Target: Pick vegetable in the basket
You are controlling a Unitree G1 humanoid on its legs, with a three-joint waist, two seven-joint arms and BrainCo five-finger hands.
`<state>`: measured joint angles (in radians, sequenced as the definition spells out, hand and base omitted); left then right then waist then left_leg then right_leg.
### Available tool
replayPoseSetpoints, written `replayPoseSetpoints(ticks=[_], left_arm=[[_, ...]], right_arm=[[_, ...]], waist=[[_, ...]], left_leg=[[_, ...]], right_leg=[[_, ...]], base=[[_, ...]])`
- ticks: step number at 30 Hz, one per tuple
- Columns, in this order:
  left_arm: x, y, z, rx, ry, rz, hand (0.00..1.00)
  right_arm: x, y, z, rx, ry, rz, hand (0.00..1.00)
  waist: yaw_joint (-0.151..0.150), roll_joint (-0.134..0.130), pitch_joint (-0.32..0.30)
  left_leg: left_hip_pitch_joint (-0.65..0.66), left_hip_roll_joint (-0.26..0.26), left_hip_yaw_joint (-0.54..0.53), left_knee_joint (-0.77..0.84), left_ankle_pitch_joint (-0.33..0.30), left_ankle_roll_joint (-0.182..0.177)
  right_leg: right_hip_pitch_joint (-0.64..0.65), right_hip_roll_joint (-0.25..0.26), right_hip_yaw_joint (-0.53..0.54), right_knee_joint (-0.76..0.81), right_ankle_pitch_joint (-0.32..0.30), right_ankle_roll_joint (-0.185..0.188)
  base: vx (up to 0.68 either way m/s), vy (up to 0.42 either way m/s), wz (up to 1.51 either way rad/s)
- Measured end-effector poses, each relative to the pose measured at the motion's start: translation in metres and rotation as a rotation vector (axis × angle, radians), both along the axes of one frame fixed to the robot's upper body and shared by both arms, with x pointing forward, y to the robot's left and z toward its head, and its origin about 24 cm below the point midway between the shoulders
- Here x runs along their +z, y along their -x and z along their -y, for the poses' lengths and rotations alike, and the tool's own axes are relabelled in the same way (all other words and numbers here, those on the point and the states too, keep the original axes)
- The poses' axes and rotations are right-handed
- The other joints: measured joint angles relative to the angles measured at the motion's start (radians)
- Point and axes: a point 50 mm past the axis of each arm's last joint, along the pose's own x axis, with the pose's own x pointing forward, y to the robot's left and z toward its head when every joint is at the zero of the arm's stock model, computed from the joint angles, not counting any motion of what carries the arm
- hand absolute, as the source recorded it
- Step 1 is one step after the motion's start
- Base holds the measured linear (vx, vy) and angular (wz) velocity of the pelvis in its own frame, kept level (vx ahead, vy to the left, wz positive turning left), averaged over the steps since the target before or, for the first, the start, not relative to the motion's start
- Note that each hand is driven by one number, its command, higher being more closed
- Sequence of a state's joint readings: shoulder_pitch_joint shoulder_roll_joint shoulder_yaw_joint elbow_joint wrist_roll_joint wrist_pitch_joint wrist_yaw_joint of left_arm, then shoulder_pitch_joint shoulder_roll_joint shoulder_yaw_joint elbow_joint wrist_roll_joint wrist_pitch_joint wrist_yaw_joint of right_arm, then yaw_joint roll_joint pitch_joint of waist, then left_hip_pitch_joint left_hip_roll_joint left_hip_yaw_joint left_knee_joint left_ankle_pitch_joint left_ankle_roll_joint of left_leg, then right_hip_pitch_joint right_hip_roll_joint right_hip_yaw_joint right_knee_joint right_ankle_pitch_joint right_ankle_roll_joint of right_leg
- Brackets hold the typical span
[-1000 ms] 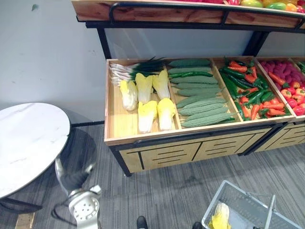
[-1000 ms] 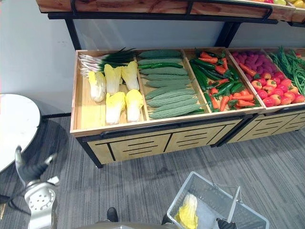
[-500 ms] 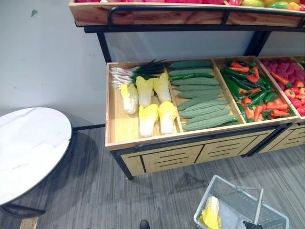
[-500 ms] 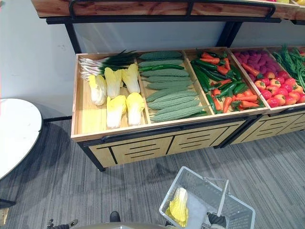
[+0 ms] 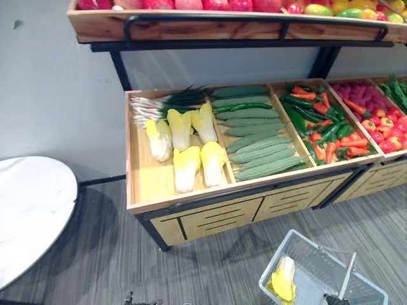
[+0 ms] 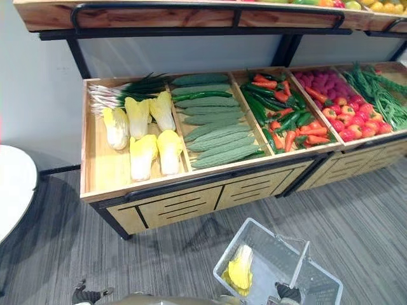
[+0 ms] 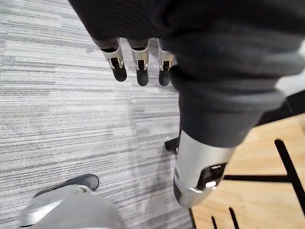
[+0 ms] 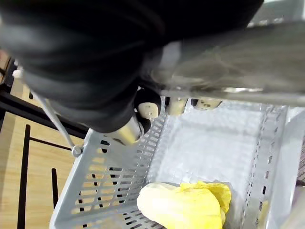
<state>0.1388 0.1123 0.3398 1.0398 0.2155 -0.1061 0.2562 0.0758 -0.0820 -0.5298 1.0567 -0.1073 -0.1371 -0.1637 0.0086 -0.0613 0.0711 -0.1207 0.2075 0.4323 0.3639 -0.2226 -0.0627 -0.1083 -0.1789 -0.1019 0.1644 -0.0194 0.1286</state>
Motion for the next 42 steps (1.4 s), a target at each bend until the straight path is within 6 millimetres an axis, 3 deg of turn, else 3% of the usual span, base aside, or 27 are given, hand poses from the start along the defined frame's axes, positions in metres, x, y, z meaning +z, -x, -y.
replayPoseSetpoints(ticks=[1,2,3,4,5,7,9,12,15,17,19,21,23,24,25,26,27,29,31,33,34,37,42], left_arm=[[-0.001,0.000,0.002,-0.008,0.004,-0.003,0.00],[-0.001,-0.001,0.004,-0.021,0.011,-0.002,0.00],[-0.002,0.000,0.007,-0.024,0.029,-0.001,0.00],[-0.002,-0.002,0.009,-0.028,0.038,0.014,0.00],[0.000,-0.007,0.009,-0.055,0.040,0.041,0.00],[0.000,-0.007,0.010,-0.078,0.050,0.036,0.00],[0.000,-0.006,0.010,-0.090,0.061,0.033,0.00],[0.000,-0.004,0.007,-0.087,0.067,0.030,0.00],[0.000,-0.004,0.007,-0.087,0.068,0.028,0.00],[0.000,-0.007,0.007,-0.080,0.069,0.036,0.00],[-0.003,-0.011,0.019,-0.067,0.097,0.041,0.00],[-0.004,-0.012,0.025,-0.063,0.109,0.045,0.00],[-0.003,-0.012,0.025,-0.055,0.107,0.052,0.00],[-0.002,-0.012,0.025,-0.054,0.102,0.059,0.00],[-0.002,-0.013,0.025,-0.054,0.099,0.062,0.00],[-0.001,-0.011,0.026,-0.045,0.095,0.073,0.00],[-0.002,-0.010,0.028,-0.029,0.100,0.080,0.00],[-0.002,-0.010,0.029,-0.018,0.102,0.088,0.00],[-0.001,-0.010,0.029,-0.002,0.107,0.098,0.00],[-0.002,-0.011,0.032,-0.005,0.116,0.102,0.00],[-0.001,-0.013,0.031,-0.010,0.116,0.106,0.00],[0.002,-0.015,0.021,-0.026,0.089,0.116,0.00],[0.001,-0.014,0.023,-0.052,0.103,0.105,0.00]], right_arm=[[0.002,-0.005,-0.001,0.006,0.004,0.021,1.00],[0.006,-0.014,-0.003,0.040,0.017,0.055,1.00],[0.008,-0.024,-0.005,0.089,0.024,0.076,1.00],[0.010,-0.032,-0.007,0.111,0.025,0.092,1.00],[0.011,-0.035,-0.007,0.127,0.032,0.101,1.00],[0.011,-0.034,-0.005,0.130,0.031,0.092,1.00],[0.008,-0.031,-0.008,0.137,0.010,0.077,1.00],[0.006,-0.034,-0.011,0.147,-0.005,0.062,1.00],[0.006,-0.042,-0.017,0.182,-0.014,0.062,1.00],[0.004,-0.039,-0.017,0.184,-0.018,0.047,1.00],[0.004,-0.030,-0.010,0.173,0.002,0.023,1.00],[0.001,-0.015,-0.005,0.156,0.012,-0.015,1.00],[0.000,-0.009,-0.006,0.167,0.019,-0.032,1.00],[-0.001,-0.010,-0.008,0.188,0.019,-0.034,1.00],[0.000,-0.012,-0.007,0.190,0.022,-0.029,1.00],[0.003,-0.016,-0.002,0.193,0.039,-0.021,1.00],[0.003,-0.017,-0.001,0.199,0.041,-0.017,1.00],[0.003,-0.013,0.000,0.192,0.043,-0.025,1.00],[0.002,-0.009,0.002,0.178,0.041,-0.031,1.00],[0.003,-0.008,0.004,0.175,0.048,-0.030,1.00],[0.002,-0.010,0.000,0.176,0.036,-0.026,1.00],[-0.001,-0.008,-0.013,0.175,0.008,-0.007,1.00],[0.000,-0.010,-0.014,0.178,0.011,0.006,1.00]], waist=[[0.000,0.013,0.002],[-0.004,0.011,0.016],[0.001,0.042,0.018],[0.002,0.044,0.043],[-0.009,0.032,0.068],[-0.010,0.027,0.071],[-0.014,0.028,0.071],[-0.012,0.030,0.070],[-0.005,0.027,0.068],[-0.011,0.030,0.069],[-0.035,0.061,0.077],[-0.042,0.067,0.076],[-0.035,0.062,0.080],[-0.033,0.057,0.082],[-0.032,0.056,0.083],[-0.025,0.054,0.083],[-0.022,0.054,0.083],[-0.017,0.054,0.084],[-0.016,0.055,0.088],[-0.009,0.073,0.094],[0.000,0.070,0.093],[-0.003,0.011,0.092],[0.016,0.008,0.094]], left_leg=[[-0.001,0.020,0.032,0.017,-0.013,0.003],[0.006,0.042,0.104,0.027,-0.025,0.015],[0.032,0.065,0.194,-0.042,-0.010,0.047],[0.060,0.067,0.245,-0.063,-0.007,0.055],[0.114,0.052,0.333,-0.093,0.000,0.062],[0.149,0.041,0.429,-0.105,-0.002,0.072],[0.166,0.022,0.513,-0.136,0.015,0.093],[0.160,0.031,0.659,-0.127,0.020,0.093],[0.149,0.074,0.781,-0.078,0.022,0.089],[0.149,0.130,0.861,0.001,0.019,0.083],[0.155,0.206,0.870,0.050,0.026,0.079],[0.187,0.254,0.865,0.085,0.048,0.066],[0.189,0.284,0.726,0.128,0.097,0.063],[0.143,0.274,0.537,0.150,0.120,0.056],[0.121,0.240,0.411,0.138,0.109,0.039],[0.094,0.152,0.186,0.099,0.085,0.003],[0.083,0.078,0.035,0.064,0.069,-0.018],[0.072,-0.031,-0.188,-0.036,0.047,-0.048],[0.068,-0.060,-0.277,-0.106,0.049,-0.048],[0.062,-0.062,-0.368,-0.190,0.095,-0.054],[0.065,-0.067,-0.348,-0.191,0.092,-0.049],[0.079,-0.134,-0.317,-0.248,0.114,-0.013],[0.107,-0.201,-0.299,-0.311,0.131,0.018]], right_leg=[[-0.018,0.013,0.015,-0.001,0.030,-0.016],[-0.063,0.038,0.015,-0.019,0.121,-0.054],[-0.051,0.061,-0.009,-0.128,0.242,-0.090],[-0.056,0.049,-0.081,-0.048,0.202,-0.103],[-0.082,-0.012,-0.229,0.269,-0.002,-0.120],[-0.041,-0.051,-0.301,0.447,-0.069,-0.126],[0.025,-0.065,-0.313,0.482,-0.081,-0.111],[0.080,-0.092,-0.363,0.384,-0.115,-0.068],[0.080,-0.072,-0.402,0.245,-0.159,-0.018],[0.102,-0.013,-0.397,0.077,-0.201,-0.013],[0.119,0.054,-0.377,0.023,-0.171,-0.041],[0.138,0.095,-0.340,0.002,-0.168,-0.053],[0.144,0.125,-0.269,-0.008,-0.168,-0.079],[0.144,0.130,-0.218,-0.007,-0.160,-0.092],[0.141,0.128,-0.191,-0.004,-0.156,-0.097],[0.124,0.119,-0.133,-0.004,-0.149,-0.101],[0.118,0.115,-0.092,-0.009,-0.139,-0.101],[0.110,0.117,-0.022,-0.021,-0.123,-0.091],[0.104,0.120,0.016,-0.023,-0.118,-0.082],[0.085,0.143,0.063,-0.026,-0.106,-0.060],[0.080,0.134,0.087,-0.025,-0.099,-0.044],[0.076,0.074,0.108,-0.065,-0.078,-0.010],[0.080,0.013,0.114,-0.084,-0.072,-0.001]], base=[[-0.08,0.182,-1.61],[-0.15,0.236,-1.97],[-0.19,0.212,-2.01],[-0.24,0.230,-2.05],[-0.18,0.165,-1.49],[-0.13,0.172,-1.45],[-0.15,0.093,-1.26],[-0.14,-0.027,-1.38],[-0.11,-0.191,-1.42],[-0.07,-0.318,-1.18],[-0.10,-0.288,-0.64],[-0.15,-0.258,-0.60],[-0.10,-0.193,-0.99],[-0.05,-0.159,-0.99],[-0.05,-0.123,-1.28],[-0.04,-0.015,-1.28],[-0.03,0.012,-1.40],[0.02,0.074,-1.08],[0.03,0.158,-0.72],[0.03,0.211,-0.73],[0.04,0.190,-0.59],[0.06,0.254,-0.14],[0.06,0.180,0.00]])
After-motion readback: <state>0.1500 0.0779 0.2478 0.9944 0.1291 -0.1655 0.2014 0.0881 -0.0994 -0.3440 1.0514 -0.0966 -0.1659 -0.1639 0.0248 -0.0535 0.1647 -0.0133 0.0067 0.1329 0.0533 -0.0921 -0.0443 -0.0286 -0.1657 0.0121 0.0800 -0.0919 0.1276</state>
